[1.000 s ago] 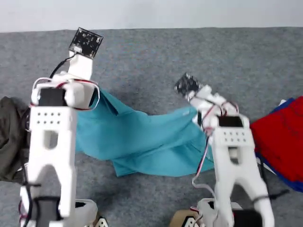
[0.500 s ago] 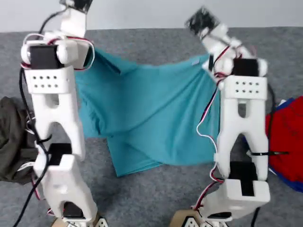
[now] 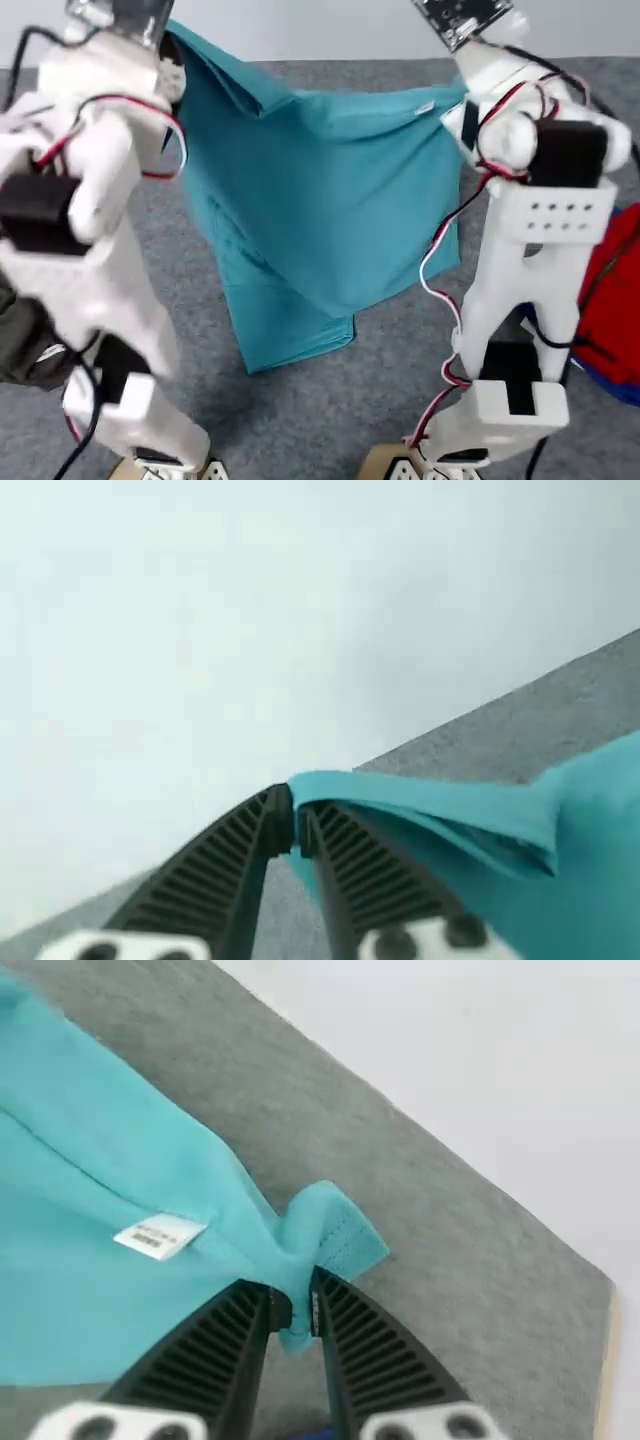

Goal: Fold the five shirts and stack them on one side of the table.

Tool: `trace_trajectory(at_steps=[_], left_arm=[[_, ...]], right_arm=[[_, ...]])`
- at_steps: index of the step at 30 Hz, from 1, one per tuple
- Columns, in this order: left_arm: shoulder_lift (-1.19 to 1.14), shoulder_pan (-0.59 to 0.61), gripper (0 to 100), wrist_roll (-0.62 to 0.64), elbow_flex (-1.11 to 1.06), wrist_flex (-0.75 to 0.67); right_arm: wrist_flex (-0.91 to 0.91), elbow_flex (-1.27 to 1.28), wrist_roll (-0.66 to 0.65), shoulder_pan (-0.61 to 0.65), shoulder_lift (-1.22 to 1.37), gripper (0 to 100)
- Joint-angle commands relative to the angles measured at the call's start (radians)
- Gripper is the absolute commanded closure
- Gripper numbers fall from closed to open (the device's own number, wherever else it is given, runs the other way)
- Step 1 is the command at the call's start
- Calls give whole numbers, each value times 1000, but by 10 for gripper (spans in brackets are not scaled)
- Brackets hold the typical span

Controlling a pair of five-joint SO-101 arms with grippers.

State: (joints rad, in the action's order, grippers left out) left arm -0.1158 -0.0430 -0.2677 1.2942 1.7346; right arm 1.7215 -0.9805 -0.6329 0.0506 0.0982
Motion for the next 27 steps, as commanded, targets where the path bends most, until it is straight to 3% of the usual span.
trace_trajectory(at_steps=[1, 9, 23, 27], left_arm=[[172, -37, 995, -8, -81, 18], [437, -112, 996, -8, -186, 18], [735, -109, 996, 74, -364, 18], [784, -109, 996, 69, -372, 18]], right_arm=[[74, -140, 21, 15, -15, 987], [71, -48, 43, 13, -228, 987], [73, 474, 72, 8, -848, 988], [71, 543, 74, -65, -958, 988]])
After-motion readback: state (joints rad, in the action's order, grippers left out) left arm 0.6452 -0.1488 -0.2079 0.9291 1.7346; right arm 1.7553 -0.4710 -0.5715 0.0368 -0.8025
